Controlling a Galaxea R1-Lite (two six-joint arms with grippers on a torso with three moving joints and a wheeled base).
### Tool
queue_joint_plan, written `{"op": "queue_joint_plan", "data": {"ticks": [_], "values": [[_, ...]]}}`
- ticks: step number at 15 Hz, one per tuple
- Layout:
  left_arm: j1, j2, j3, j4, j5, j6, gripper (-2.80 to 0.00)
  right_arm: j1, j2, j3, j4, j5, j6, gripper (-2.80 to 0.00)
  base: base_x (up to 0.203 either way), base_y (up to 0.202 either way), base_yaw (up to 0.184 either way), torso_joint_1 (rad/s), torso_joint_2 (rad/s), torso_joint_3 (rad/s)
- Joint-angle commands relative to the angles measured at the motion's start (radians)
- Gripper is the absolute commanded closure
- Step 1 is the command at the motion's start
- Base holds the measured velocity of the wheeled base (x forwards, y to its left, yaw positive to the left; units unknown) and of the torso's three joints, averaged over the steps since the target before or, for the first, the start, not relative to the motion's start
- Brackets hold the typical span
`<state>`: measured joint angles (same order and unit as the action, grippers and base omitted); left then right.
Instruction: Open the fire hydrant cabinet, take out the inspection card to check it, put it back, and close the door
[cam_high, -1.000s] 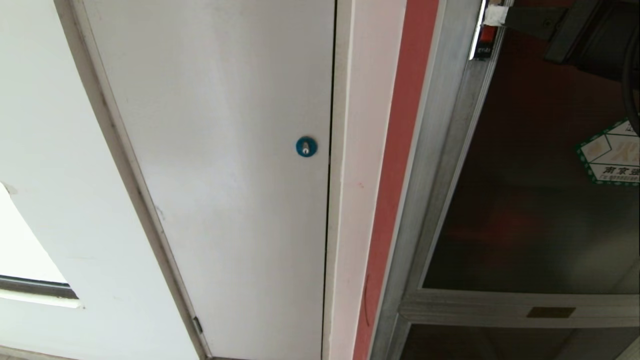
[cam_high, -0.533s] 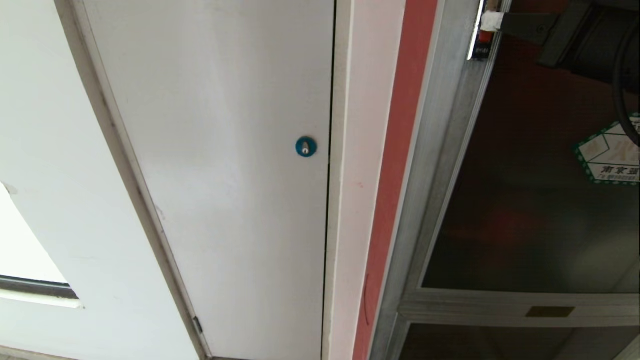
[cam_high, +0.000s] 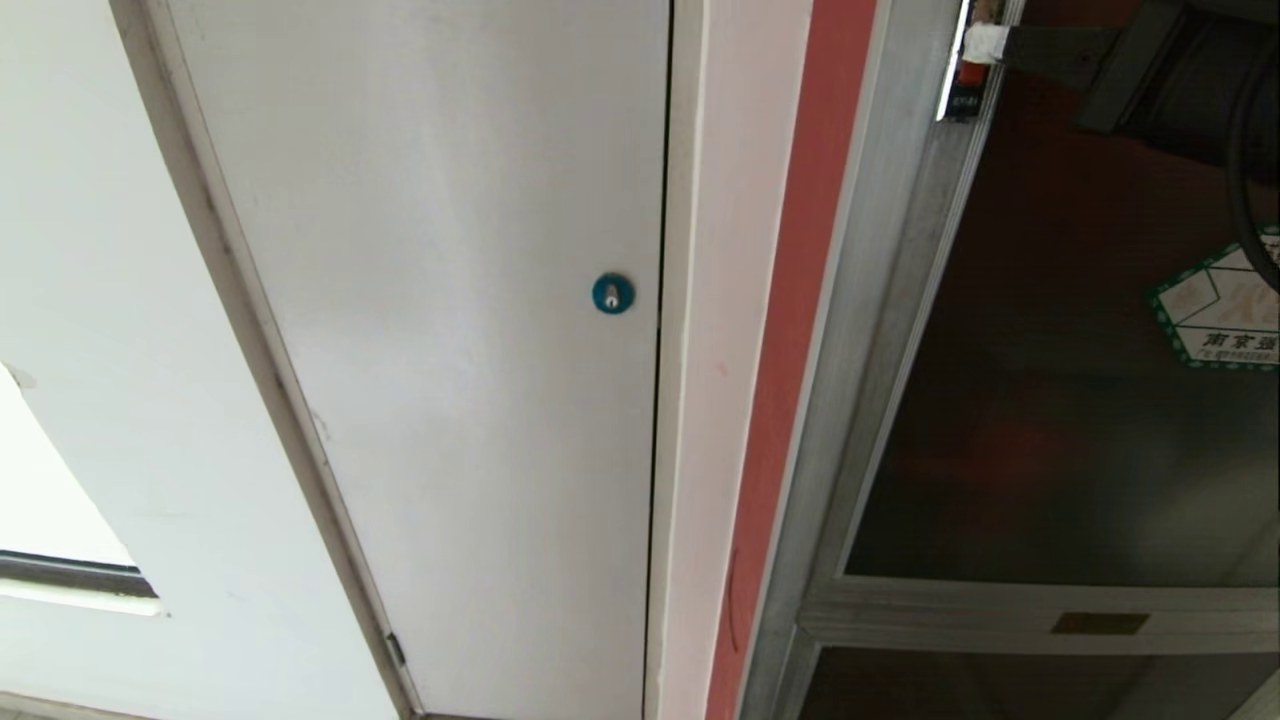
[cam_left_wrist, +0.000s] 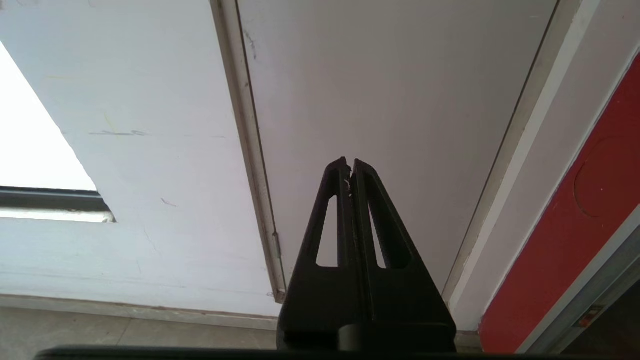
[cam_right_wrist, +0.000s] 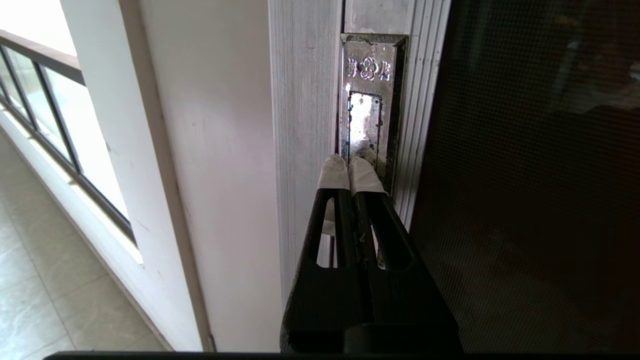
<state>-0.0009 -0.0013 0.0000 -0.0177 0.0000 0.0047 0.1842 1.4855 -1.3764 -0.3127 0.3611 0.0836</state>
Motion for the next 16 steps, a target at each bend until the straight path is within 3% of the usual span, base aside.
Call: {"op": "queue_joint_plan", "data": {"ticks": [1, 16], "values": [[0.001, 0.0, 0.006, -0.001, 0.0, 0.0, 0.0, 0.012, -0.036, 0.0, -0.004, 0.005, 0.001, 0.0, 0.0, 0.0, 0.0, 0.0, 0.0, 0.0], [-0.001, 0.0, 0.006, 0.0, 0.0, 0.0, 0.0, 0.052, -0.274, 0.122, 0.006, 0.0, -0.004, 0.0, 0.0, 0.0, 0.0, 0.0, 0.0, 0.0]]}}
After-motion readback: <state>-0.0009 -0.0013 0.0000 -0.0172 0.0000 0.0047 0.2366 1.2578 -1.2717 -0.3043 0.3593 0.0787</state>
